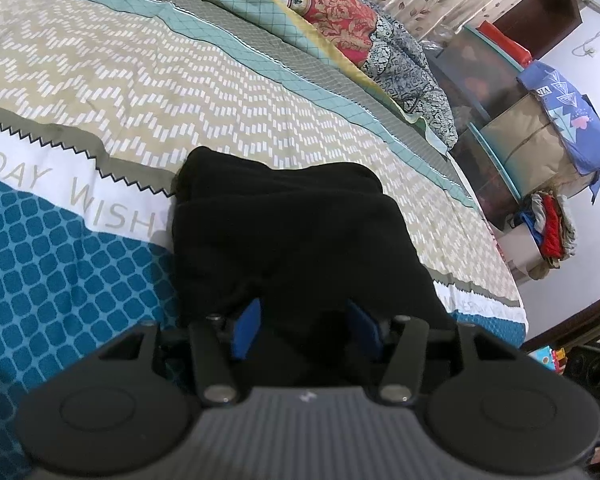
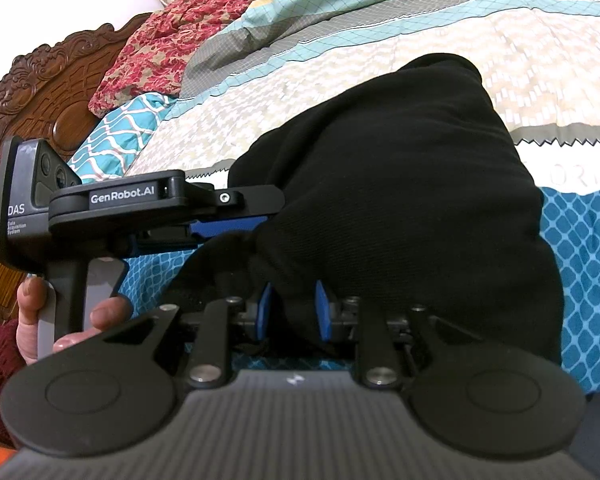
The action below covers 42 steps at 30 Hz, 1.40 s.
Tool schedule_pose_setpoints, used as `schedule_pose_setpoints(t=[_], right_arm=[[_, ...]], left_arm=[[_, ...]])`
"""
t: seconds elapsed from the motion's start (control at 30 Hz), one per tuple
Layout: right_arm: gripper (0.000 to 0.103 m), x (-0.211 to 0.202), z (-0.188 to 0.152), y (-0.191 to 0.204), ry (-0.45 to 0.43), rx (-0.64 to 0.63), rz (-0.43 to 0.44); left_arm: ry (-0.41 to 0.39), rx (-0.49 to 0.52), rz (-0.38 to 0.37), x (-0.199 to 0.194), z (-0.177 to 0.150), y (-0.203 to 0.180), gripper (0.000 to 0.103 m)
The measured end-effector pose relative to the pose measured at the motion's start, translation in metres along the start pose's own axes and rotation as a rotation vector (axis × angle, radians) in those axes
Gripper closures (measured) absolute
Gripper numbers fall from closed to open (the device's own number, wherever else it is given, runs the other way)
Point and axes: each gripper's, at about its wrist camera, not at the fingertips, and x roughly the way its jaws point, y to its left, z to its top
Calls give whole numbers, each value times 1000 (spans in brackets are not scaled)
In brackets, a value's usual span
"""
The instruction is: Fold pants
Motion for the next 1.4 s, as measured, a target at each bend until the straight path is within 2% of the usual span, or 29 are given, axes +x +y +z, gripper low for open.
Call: schedule_pose_setpoints(t=[0.8, 1.0, 1.07, 1.1, 1.17, 1.27, 1.33, 1.4], right_arm=[[76, 2, 0, 3, -4, -3, -11], [75, 3, 3, 5, -4, -1, -11], [74, -3, 4, 6, -11, -6, 9], [72, -8, 4, 6, -22, -15, 19], [66, -25, 6, 2, -67, -18, 34], [52, -56, 13, -13, -169, 10, 52], [31, -76, 18, -26, -248, 33, 48], [21, -89, 20, -42, -315, 64, 7]], left_arm=[[-7, 17, 6, 1, 0, -2, 50], [-8, 66, 4, -7, 4, -11, 42], [-49, 97, 2, -24, 7, -17, 33], [-90, 116, 9, -36, 9, -20, 22], [-165, 124, 14, -59, 13, -18, 10], [-193, 30, -4, -82, 23, 2, 1], [-171, -38, 0, -83, 25, 18, 0], [-133, -107, 16, -76, 25, 33, 0]])
